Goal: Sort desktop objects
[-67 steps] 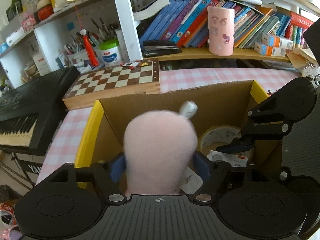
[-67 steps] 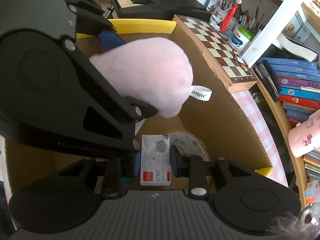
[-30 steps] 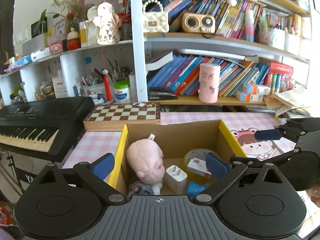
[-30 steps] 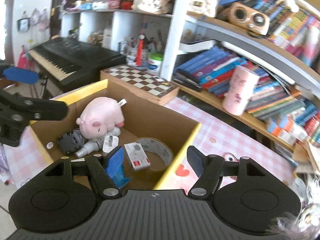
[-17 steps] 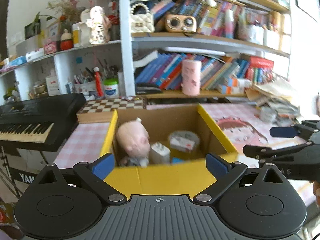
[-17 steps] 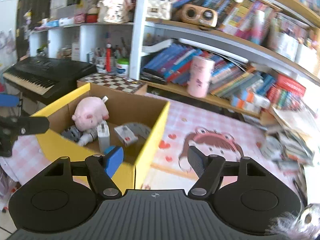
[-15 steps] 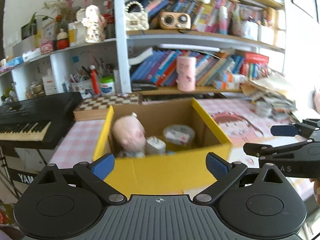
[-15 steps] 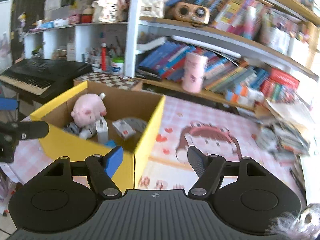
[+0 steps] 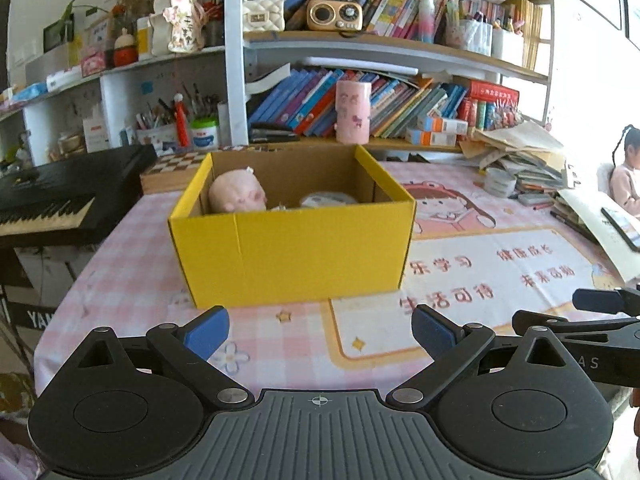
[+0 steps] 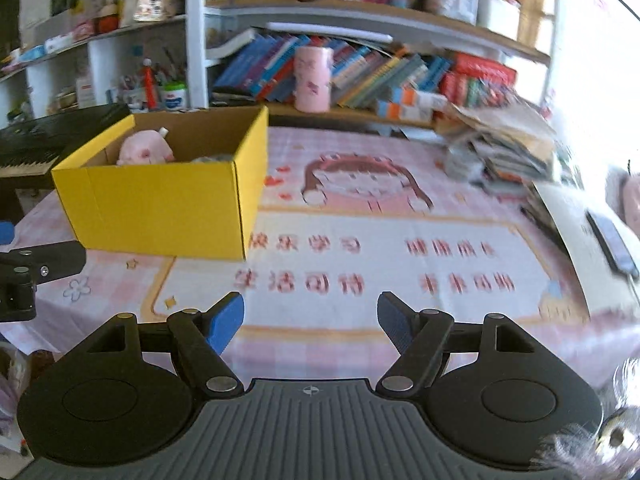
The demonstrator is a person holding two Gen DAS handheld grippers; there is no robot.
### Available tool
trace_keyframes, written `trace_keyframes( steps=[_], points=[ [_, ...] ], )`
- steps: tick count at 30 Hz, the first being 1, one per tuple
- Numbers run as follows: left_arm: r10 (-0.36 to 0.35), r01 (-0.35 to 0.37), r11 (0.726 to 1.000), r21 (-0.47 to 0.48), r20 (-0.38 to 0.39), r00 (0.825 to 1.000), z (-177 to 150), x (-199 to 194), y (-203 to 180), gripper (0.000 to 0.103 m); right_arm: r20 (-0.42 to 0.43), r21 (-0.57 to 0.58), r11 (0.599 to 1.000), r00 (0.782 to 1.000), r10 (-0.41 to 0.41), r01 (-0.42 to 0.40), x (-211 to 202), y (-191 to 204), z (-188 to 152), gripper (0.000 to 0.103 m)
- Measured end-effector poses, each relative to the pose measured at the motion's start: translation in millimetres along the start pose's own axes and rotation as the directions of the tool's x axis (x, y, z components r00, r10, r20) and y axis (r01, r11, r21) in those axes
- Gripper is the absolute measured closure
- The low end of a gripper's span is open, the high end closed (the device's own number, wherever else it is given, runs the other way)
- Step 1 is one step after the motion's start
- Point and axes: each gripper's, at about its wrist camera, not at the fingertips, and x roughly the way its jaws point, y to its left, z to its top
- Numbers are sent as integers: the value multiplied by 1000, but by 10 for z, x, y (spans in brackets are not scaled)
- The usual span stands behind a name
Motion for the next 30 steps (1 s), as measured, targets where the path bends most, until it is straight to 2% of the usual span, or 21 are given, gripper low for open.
trace_keyframes(
  steps=[3,7,22,30],
  points=[
    [4,-4,1000,6,-21,1000,-71,-10,-22,3,-20,30,999,1000,-14,15,-48,-14,-107,31],
    [-7,6,1000,-10,-70,998,-140,13,-32,3,-31,13,999,999,-28,29,-87,-5,-182,29],
    [-33,35,999,16,-104,994,-215,-4,-106,3,-64,22,1000,998,-8,9,-106,-34,-272,25],
    [-25,27,1000,11,-150,988,-240,82,-86,3,-84,28,1000,996,2,1,-67,-36,-273,25]
  ],
)
